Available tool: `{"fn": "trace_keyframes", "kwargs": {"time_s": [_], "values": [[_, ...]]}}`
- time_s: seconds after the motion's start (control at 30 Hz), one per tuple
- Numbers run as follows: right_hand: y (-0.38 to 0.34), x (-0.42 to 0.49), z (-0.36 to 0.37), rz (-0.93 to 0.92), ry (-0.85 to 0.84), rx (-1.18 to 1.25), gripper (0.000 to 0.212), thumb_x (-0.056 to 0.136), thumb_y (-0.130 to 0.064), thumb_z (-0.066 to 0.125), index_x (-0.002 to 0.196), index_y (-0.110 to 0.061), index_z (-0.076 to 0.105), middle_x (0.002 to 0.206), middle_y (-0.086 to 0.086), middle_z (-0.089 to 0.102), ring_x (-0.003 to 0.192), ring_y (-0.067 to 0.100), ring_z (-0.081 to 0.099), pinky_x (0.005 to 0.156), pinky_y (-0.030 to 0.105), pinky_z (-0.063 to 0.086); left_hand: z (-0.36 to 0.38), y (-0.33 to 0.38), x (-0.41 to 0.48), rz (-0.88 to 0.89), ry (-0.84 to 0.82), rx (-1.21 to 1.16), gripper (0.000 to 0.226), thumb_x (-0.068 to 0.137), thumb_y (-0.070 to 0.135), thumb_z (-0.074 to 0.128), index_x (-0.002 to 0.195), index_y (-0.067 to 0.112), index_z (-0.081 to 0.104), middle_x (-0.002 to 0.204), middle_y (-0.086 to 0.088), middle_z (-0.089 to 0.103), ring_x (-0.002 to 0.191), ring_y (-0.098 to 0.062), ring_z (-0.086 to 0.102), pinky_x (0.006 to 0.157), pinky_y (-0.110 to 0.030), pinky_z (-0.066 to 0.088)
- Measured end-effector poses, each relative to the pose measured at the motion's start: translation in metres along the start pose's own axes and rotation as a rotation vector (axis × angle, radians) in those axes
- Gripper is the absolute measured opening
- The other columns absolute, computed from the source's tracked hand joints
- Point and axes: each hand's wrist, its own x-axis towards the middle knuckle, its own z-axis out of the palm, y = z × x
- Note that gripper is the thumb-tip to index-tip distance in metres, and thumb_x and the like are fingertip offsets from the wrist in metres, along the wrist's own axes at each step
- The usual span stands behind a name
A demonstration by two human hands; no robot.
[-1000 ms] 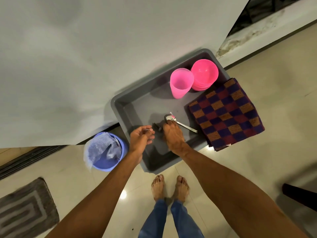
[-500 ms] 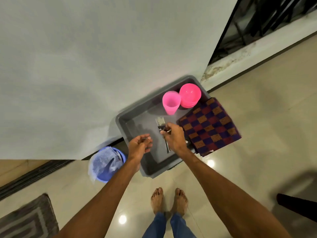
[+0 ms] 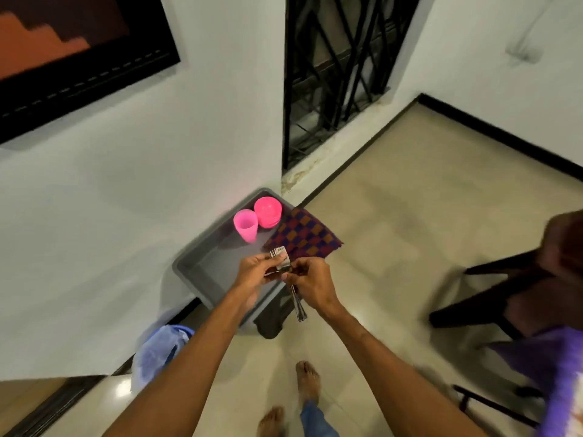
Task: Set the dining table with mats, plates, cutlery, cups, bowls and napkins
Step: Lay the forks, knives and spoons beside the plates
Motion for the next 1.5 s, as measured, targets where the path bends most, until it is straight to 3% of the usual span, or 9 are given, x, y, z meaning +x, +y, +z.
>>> {"fn": "trace_keyframes", "kwargs": {"time_s": [0.17, 0.37, 0.63, 0.8, 0.97, 1.1, 1.23, 1.4, 1.5], "values": [[0.0, -0.069, -0.024, 0.073, 0.092, 0.145, 0.01, 0.08, -0.012, 0.082, 0.087, -0.01, 0.076, 0.079, 0.004, 0.075, 0.074, 0.02, 0.073, 0.07, 0.039, 0.063, 0.026, -0.003, -0.052, -0.013, -0.072, 0.013, 0.01, 0.083, 0.009, 0.075, 0.092, 0.005, 0.074, 0.084, -0.007, 0.076, 0.076, -0.018, 0.071, 0.069, -0.029, 0.057], [0.021, -0.155, -0.065, 0.185, 0.182, 0.312, 0.012, 0.08, -0.009, 0.082, 0.088, -0.004, 0.075, 0.082, 0.008, 0.075, 0.075, 0.024, 0.073, 0.066, 0.038, 0.063, 0.069, -0.007, -0.088, -0.031, -0.07, 0.027, 0.014, 0.078, 0.006, 0.079, 0.09, 0.004, 0.073, 0.089, -0.012, 0.073, 0.08, -0.02, 0.066, 0.057, -0.025, 0.055], [0.066, -0.26, -0.142, 0.195, 0.35, 0.488, 0.015, 0.074, -0.004, 0.086, 0.078, -0.01, 0.073, 0.071, 0.006, 0.073, 0.062, 0.018, 0.068, 0.057, 0.03, 0.053, 0.183, -0.066, -0.156, -0.026, -0.176, 0.096, 0.02, 0.076, 0.007, 0.082, 0.092, -0.002, 0.072, 0.072, -0.007, 0.069, 0.059, -0.013, 0.06, 0.049, -0.019, 0.051], [0.115, -0.335, -0.202, 0.226, 0.468, 0.532, 0.018, 0.072, 0.002, 0.085, 0.073, -0.01, 0.073, 0.07, 0.008, 0.073, 0.061, 0.019, 0.068, 0.056, 0.029, 0.051, 0.257, -0.127, -0.211, -0.055, -0.235, 0.106, 0.015, 0.076, 0.01, 0.083, 0.084, 0.006, 0.071, 0.076, -0.006, 0.07, 0.065, -0.014, 0.06, 0.054, -0.02, 0.049], [0.154, -0.389, -0.249, 0.264, 0.555, 0.597, 0.017, 0.072, 0.002, 0.084, 0.068, -0.011, 0.073, 0.072, 0.014, 0.073, 0.066, 0.031, 0.071, 0.067, 0.045, 0.058, 0.315, -0.177, -0.267, -0.117, -0.461, 0.125, 0.018, 0.086, 0.009, 0.072, 0.104, 0.007, 0.068, 0.092, -0.009, 0.073, 0.086, -0.021, 0.069, 0.084, -0.037, 0.054], [0.169, -0.419, -0.274, 0.262, 0.631, 0.584, 0.013, 0.073, -0.001, 0.085, 0.075, -0.009, 0.075, 0.085, 0.015, 0.076, 0.077, 0.035, 0.075, 0.074, 0.053, 0.061, 0.342, -0.208, -0.289, -0.101, -0.616, 0.228, 0.02, 0.086, -0.002, 0.067, 0.107, 0.001, 0.068, 0.104, -0.015, 0.074, 0.087, -0.025, 0.073, 0.079, -0.039, 0.06], [0.179, -0.439, -0.287, 0.3, 0.721, 0.58, 0.015, 0.076, -0.004, 0.084, 0.085, -0.002, 0.073, 0.087, 0.014, 0.076, 0.077, 0.029, 0.076, 0.07, 0.046, 0.063, 0.361, -0.223, -0.296, -0.084, -0.674, 0.289, 0.02, 0.086, -0.002, 0.067, 0.106, -0.004, 0.068, 0.105, -0.017, 0.075, 0.089, -0.029, 0.074, 0.075, -0.038, 0.061], [0.196, -0.459, -0.281, 0.39, 0.828, 0.618, 0.009, 0.082, -0.003, 0.079, 0.08, -0.004, 0.07, 0.084, 0.016, 0.075, 0.072, 0.028, 0.074, 0.062, 0.04, 0.062, 0.368, -0.244, -0.304, -0.1, -0.679, 0.374, 0.016, 0.086, -0.002, 0.067, 0.101, 0.002, 0.071, 0.092, -0.011, 0.077, 0.076, -0.023, 0.075, 0.068, -0.035, 0.059], [0.215, -0.474, -0.273, 0.462, 0.88, 0.641, 0.006, 0.087, -0.003, 0.074, 0.083, 0.001, 0.072, 0.082, 0.015, 0.075, 0.074, 0.028, 0.073, 0.063, 0.035, 0.061, 0.362, -0.26, -0.305, -0.139, -0.653, 0.414, 0.02, 0.086, -0.004, 0.067, 0.106, -0.001, 0.07, 0.097, -0.016, 0.076, 0.081, -0.025, 0.076, 0.064, -0.031, 0.058]]}}
